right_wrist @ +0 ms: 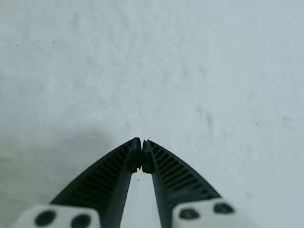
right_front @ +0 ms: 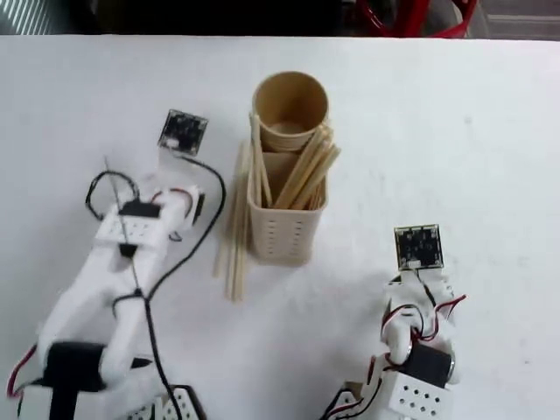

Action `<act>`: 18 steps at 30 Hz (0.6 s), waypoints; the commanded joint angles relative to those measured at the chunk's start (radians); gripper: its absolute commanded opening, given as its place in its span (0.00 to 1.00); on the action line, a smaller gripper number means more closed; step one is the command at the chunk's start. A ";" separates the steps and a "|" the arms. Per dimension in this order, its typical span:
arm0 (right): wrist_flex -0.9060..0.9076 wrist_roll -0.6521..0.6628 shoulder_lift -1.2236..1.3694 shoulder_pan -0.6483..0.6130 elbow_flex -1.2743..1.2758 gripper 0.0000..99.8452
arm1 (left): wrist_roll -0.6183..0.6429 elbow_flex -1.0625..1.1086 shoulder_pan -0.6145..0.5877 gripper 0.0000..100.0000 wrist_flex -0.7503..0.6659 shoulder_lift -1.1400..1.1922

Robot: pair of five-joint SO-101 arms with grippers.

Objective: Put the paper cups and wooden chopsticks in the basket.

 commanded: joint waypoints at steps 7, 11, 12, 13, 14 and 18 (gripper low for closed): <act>0.005 0.002 -0.002 0.008 0.009 0.02 | 0.103 -0.100 0.134 0.09 0.009 0.079; 0.005 0.002 -0.002 0.008 0.009 0.02 | 0.115 -0.100 0.127 0.09 0.011 0.076; 0.005 0.002 -0.002 0.008 0.009 0.02 | 0.117 -0.100 0.114 0.09 0.014 0.074; 0.005 0.002 -0.002 0.008 0.009 0.02 | 0.117 -0.100 0.108 0.09 0.014 0.074; 0.005 0.002 -0.002 0.008 0.009 0.02 | 0.117 -0.100 0.102 0.09 0.012 0.074; 0.005 0.002 -0.002 0.008 0.009 0.02 | 0.117 -0.100 0.102 0.09 0.020 0.074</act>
